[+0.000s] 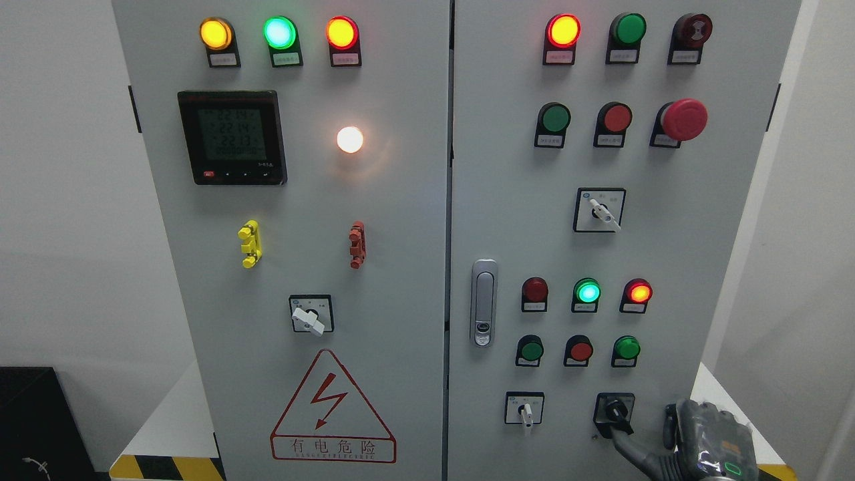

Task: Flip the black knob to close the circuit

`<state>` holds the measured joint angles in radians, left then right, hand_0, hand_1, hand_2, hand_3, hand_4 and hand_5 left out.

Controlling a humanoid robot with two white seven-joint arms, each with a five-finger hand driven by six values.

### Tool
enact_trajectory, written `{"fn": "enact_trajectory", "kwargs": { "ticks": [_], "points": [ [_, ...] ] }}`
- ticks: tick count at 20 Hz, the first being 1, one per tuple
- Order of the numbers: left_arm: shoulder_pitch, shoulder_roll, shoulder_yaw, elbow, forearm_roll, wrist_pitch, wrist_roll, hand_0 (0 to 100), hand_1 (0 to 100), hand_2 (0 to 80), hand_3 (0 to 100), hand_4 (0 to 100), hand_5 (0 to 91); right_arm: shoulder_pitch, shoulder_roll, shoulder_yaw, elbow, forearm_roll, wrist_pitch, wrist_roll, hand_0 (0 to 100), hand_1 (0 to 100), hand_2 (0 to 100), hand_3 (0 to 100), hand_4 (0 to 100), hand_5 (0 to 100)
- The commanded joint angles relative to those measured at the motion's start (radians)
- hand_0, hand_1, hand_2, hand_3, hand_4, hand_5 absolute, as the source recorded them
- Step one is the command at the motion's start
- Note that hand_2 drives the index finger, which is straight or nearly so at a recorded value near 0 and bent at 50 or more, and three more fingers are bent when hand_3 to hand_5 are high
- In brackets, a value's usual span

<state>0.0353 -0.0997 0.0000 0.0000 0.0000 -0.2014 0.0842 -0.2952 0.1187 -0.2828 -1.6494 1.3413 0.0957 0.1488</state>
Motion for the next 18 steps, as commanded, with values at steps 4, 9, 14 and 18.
{"fn": "enact_trajectory", "kwargs": {
  "ticks": [4, 9, 14, 18],
  "points": [
    [0.000, 0.000, -0.020, 0.023, -0.021, 0.000, 0.000, 0, 0, 0.0, 0, 0, 0.0, -0.002, -0.004, -0.009, -0.001, -0.002, -0.002, 0.005, 0, 31, 75, 91, 73, 72],
    [0.000, 0.000, -0.020, 0.023, -0.021, 0.000, 0.000, 0, 0, 0.0, 0, 0, 0.0, -0.010, -0.004, -0.007, -0.001, -0.002, -0.002, 0.005, 0, 30, 75, 91, 73, 72],
    [0.000, 0.000, -0.020, 0.023, -0.021, 0.000, 0.000, 0, 0, 0.0, 0, 0, 0.0, -0.018, -0.004, -0.007, -0.001, -0.004, -0.002, 0.005, 0, 29, 75, 91, 73, 72],
    [0.000, 0.000, -0.020, 0.023, -0.021, 0.000, 0.000, 0, 0, 0.0, 0, 0, 0.0, -0.019, -0.004, -0.007, -0.001, -0.002, -0.005, 0.005, 0, 28, 75, 91, 73, 72]
  ]
}}
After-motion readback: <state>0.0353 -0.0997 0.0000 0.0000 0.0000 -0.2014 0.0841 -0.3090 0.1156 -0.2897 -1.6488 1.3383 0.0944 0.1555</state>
